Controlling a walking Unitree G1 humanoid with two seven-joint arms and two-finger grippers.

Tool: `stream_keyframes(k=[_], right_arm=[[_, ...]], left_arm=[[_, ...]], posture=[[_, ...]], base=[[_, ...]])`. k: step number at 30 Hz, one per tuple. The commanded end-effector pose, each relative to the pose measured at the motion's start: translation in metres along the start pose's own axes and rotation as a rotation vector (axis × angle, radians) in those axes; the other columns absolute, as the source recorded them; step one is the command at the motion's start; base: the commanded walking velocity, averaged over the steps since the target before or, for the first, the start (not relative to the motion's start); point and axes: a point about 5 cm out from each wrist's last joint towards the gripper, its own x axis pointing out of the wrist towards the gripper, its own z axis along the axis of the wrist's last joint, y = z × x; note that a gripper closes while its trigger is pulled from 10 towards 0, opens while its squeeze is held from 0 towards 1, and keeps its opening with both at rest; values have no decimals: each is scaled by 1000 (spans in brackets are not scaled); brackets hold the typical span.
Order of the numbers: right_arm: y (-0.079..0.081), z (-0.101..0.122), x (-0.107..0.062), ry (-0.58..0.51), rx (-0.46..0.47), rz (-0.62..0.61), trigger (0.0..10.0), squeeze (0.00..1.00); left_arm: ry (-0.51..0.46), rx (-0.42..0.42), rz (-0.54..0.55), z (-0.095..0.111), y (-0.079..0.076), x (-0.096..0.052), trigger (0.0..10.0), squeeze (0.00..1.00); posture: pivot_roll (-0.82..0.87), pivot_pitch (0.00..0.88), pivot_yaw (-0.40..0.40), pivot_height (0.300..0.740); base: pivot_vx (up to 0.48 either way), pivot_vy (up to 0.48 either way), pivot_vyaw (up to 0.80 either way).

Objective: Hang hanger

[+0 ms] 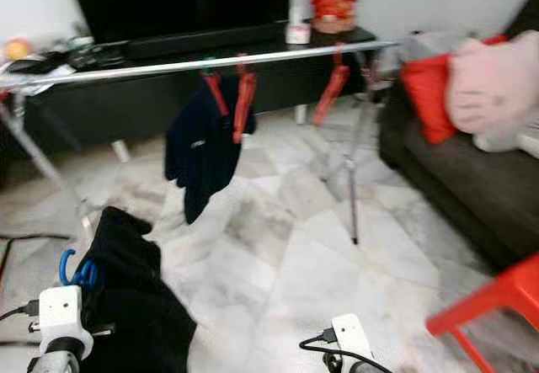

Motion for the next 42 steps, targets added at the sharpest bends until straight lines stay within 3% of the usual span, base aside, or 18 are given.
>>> stream_keyframes(k=[1, 34, 42], right_arm=[[-4, -6, -1, 19, 14, -5, 10000, 0], [-6, -2, -1, 13, 13, 10, 10000, 0], [-5, 1, -1, 8, 21, 6, 10000, 0]], left_arm=[[-48, -14, 0, 10, -2, 6, 10000, 0], [-50, -33, 18, 10, 1, 13, 10000, 0], [-51, -48, -19, 11, -9, 13, 10000, 0]], posture=[[-65, 0, 41, 740], [-67, 0, 20, 740], [-64, 0, 21, 740]], base=[[341, 0, 0], [353, 0, 0], [0, 0, 0]])
